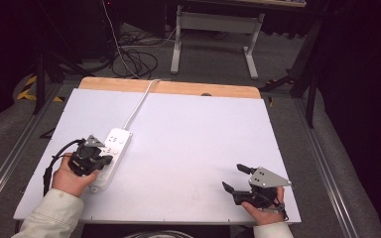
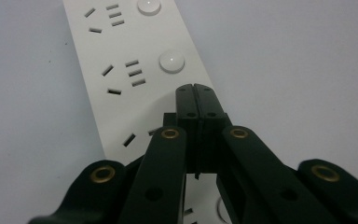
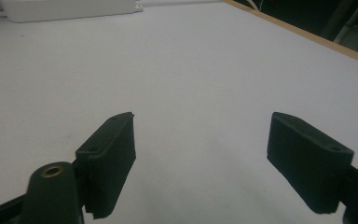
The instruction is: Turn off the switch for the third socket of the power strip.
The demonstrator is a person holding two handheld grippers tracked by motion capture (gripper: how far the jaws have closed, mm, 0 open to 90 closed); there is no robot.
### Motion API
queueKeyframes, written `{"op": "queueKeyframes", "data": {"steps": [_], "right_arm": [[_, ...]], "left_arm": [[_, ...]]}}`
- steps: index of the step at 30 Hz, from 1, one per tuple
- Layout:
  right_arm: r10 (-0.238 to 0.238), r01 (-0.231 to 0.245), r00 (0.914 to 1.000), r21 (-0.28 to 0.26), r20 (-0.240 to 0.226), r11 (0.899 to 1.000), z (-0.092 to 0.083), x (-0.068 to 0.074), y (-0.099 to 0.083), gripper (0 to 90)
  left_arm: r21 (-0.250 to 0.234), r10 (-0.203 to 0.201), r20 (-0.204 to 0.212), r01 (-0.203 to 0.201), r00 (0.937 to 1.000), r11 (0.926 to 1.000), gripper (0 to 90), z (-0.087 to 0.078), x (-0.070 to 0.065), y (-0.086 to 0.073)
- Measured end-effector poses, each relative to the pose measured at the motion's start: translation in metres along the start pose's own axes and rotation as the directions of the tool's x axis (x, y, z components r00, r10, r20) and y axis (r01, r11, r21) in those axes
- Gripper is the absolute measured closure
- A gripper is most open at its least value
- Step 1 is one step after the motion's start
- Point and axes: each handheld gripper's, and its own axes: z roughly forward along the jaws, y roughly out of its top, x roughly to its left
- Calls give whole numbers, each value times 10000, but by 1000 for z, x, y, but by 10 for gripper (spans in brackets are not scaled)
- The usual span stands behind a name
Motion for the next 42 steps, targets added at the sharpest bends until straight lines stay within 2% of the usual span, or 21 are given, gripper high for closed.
{"op": "queueKeyframes", "data": {"steps": [7,11,15,23,25,26,28,29,30,33,35,42], "right_arm": [[11,-11,10000,12,2,10000,1,0,0,237],[12,-12,10000,18,-2,10000,1,0,0,237],[12,-12,10000,20,-9,10000,1,0,0,237],[19,-19,10000,31,-12,10000,1,0,0,237],[5,-5,10000,19,-10,10000,1,0,0,237],[9,-9,10000,18,-8,10000,1,0,0,237],[43,-43,10000,25,7,10000,1,-1,0,237],[43,-43,10000,29,24,10000,1,-1,0,237],[43,-43,10000,29,24,10000,1,-1,0,237],[59,-59,10000,40,14,10000,1,-1,-1,237],[45,-45,10000,46,27,10000,1,-1,0,238],[35,-35,10000,42,54,10000,0,0,-1,237]], "left_arm": [[-24,169,-67,-169,9998,9999,900,0,-2,-1],[-2,30,-4,-30,10000,10000,900,0,-2,-1],[33,141,-40,-141,9999,9999,900,-1,-2,-2],[-45,-31,150,32,9999,10000,900,-1,-1,-3],[-76,53,61,-53,10000,10000,900,-1,-1,-3],[-201,142,-50,-143,9999,9997,900,-4,-1,-2],[-181,-21,-57,20,10000,9998,900,-5,-2,-1],[-335,3,-184,-10,9998,9994,900,-8,-2,0],[-417,33,-31,-35,10000,9991,900,-11,-2,1],[-735,102,-31,-104,9999,9972,900,-22,-6,5],[-743,204,-40,-206,9998,9970,900,-24,-8,5],[-750,179,-65,-184,9998,9970,900,-25,-7,7]]}}
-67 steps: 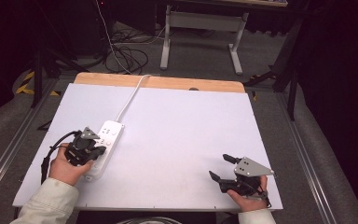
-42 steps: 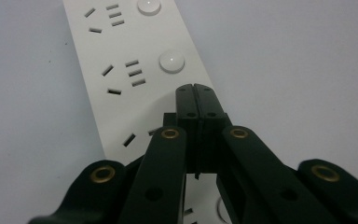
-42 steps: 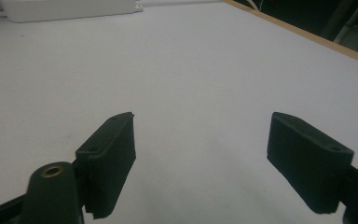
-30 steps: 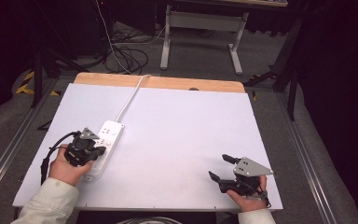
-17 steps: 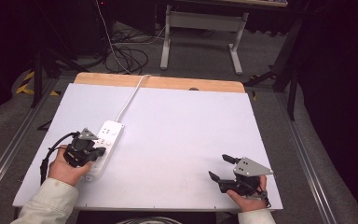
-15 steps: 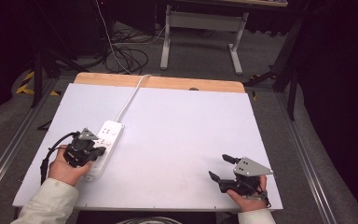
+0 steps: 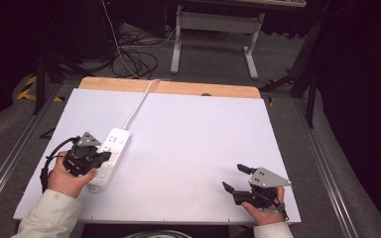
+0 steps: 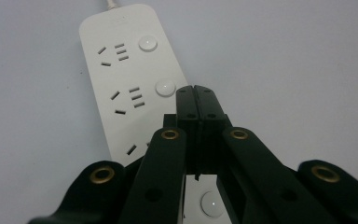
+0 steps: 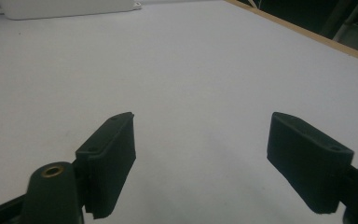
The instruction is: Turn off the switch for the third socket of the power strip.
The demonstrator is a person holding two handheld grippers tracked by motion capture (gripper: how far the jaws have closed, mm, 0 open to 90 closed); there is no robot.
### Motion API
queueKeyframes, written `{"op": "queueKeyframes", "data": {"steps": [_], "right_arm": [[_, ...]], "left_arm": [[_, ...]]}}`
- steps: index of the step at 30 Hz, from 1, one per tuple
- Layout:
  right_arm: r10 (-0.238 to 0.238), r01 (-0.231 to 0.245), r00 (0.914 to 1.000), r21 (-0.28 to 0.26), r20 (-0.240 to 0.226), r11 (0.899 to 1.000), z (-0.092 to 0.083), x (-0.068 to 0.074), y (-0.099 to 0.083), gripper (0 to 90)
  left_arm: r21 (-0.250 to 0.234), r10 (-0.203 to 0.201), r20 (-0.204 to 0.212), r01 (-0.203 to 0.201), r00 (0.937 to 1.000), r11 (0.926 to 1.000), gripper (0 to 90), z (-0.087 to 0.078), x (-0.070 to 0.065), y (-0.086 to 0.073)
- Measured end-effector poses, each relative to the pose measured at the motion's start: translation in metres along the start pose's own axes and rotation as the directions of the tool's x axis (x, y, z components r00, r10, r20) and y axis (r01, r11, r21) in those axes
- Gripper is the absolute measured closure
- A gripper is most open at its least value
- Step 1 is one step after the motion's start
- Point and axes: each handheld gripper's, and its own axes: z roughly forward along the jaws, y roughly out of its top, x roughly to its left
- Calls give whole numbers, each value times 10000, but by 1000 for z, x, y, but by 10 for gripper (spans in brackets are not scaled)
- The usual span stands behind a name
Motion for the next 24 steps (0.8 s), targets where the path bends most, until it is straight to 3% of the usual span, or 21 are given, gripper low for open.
{"op": "queueKeyframes", "data": {"steps": [9,12,15,16,18,20,24], "right_arm": [[-10,10,10000,26,12,10000,0,0,0,237],[-17,17,10000,32,12,10000,0,0,0,237],[-14,14,10000,35,6,10000,0,-1,-1,237],[-17,17,10000,42,16,10000,0,-1,-1,238],[-20,19,10000,47,23,10000,0,-1,-1,237],[-18,18,10000,45,27,10000,0,-1,-1,237],[-21,21,10000,36,11,10000,0,0,0,237]], "left_arm": [[-202,413,-28,-414,9991,9989,893,-6,-5,4],[-382,489,79,-485,9988,9981,756,-7,-6,4],[-1014,541,115,-527,9985,9934,549,-12,-6,5],[-1189,393,334,-351,9987,9923,549,-14,-7,5],[-1475,347,499,-270,9982,9887,463,-18,-7,5],[-1748,404,741,-270,9964,9842,457,-23,-7,4],[-2454,639,593,-475,9962,9682,370,-32,-8,1]]}}
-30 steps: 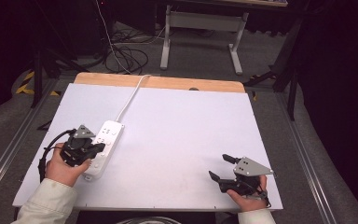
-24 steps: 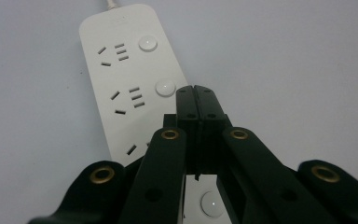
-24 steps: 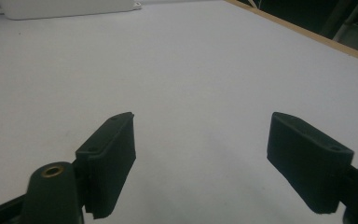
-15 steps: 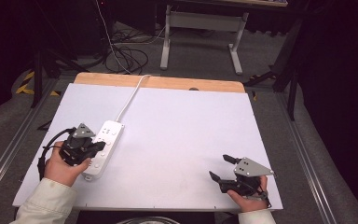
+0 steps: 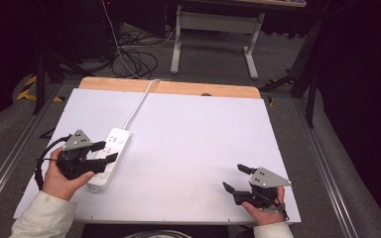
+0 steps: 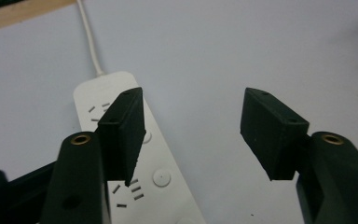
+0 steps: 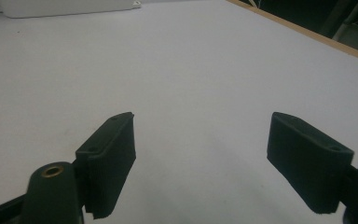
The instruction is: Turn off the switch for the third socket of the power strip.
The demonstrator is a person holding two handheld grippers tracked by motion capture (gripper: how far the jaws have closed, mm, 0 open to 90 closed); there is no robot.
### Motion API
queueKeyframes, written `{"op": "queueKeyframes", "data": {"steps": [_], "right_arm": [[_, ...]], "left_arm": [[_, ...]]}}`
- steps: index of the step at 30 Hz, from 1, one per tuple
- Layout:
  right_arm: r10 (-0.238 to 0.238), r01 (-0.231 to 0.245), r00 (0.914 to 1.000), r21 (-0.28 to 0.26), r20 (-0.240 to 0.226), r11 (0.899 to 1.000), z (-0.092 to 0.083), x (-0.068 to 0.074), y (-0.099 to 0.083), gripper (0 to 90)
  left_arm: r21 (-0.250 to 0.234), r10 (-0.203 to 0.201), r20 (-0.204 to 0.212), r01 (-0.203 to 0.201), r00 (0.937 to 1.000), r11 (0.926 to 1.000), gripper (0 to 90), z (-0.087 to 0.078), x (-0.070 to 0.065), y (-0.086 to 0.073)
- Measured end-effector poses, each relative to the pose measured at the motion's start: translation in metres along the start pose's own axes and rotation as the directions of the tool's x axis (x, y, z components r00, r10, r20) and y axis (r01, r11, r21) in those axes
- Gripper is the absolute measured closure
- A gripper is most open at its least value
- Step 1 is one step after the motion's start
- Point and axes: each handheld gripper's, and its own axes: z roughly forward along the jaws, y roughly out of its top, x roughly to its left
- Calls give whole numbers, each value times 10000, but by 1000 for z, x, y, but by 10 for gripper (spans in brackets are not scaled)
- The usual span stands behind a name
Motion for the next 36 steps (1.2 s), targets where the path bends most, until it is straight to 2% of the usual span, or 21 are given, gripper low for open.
{"op": "queueKeyframes", "data": {"steps": [4,9,12,15,19,23,29,33,36], "right_arm": [[7,-7,10000,-29,16,10000,-1,0,0,237],[16,-16,10000,3,5,10000,0,0,0,237],[35,-35,10000,-23,0,10000,-1,0,-1,237],[30,-30,10000,-51,-9,10000,-1,0,-1,237],[43,-43,10000,-42,-20,10000,-1,0,-1,237],[47,-47,10000,-54,-10,10000,-1,0,0,237],[61,-61,10000,-56,-39,10000,-1,0,0,234],[58,-58,10000,-47,-56,10000,-1,0,-1,234],[56,-56,10000,-24,-44,10000,-1,0,-1,234]], "left_arm": [[-727,336,65,-331,9994,9968,328,-9,1,-3],[-1061,532,87,-520,9985,9930,262,-18,2,-7],[-1443,760,-3,-753,9971,9867,210,-21,1,-11],[-1479,890,35,-875,9960,9851,159,-24,0,-16],[-1921,794,57,-768,9968,9784,133,-30,0,-26],[-2245,755,-165,-773,9970,9714,111,-36,1,-36],[-2329,817,-221,-846,9964,9688,92,-40,2,-50],[-2465,160,-319,-234,9994,9689,90,-41,5,-61],[-2442,52,-485,-169,9988,9696,90,-40,5,-71]]}}
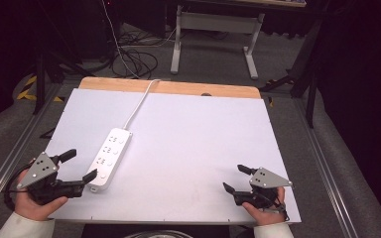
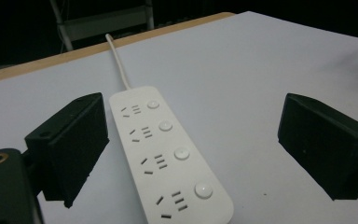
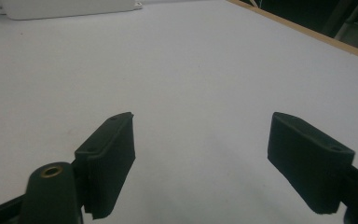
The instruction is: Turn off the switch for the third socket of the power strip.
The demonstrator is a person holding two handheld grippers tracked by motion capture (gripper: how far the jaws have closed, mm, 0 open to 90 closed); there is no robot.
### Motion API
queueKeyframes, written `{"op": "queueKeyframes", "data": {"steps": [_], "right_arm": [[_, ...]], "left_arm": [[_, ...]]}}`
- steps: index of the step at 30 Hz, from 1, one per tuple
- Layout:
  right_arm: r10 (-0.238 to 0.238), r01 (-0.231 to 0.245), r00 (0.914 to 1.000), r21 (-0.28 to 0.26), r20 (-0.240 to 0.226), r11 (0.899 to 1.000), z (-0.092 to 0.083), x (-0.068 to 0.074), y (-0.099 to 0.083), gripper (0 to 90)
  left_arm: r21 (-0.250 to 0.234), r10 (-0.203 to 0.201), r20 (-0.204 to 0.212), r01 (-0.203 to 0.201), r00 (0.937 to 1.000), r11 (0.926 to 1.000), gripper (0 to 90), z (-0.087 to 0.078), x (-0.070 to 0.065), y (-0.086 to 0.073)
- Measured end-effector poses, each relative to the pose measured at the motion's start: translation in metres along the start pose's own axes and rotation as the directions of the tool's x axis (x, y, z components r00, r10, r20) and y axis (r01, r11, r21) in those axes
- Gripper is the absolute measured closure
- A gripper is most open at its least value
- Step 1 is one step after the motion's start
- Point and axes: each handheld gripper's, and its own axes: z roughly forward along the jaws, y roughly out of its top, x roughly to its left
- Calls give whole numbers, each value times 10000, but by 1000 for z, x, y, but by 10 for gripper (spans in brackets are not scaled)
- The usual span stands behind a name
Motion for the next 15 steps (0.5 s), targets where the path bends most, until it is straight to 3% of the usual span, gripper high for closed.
{"op": "queueKeyframes", "data": {"steps": [11,15], "right_arm": [[1,-1,10000,37,-23,10000,1,0,0,234],[-33,33,10000,79,-18,10000,1,1,0,231]], "left_arm": [[481,364,199,-373,9991,9981,103,-1,3,-23],[745,202,294,-224,9994,9970,103,1,4,-31]]}}
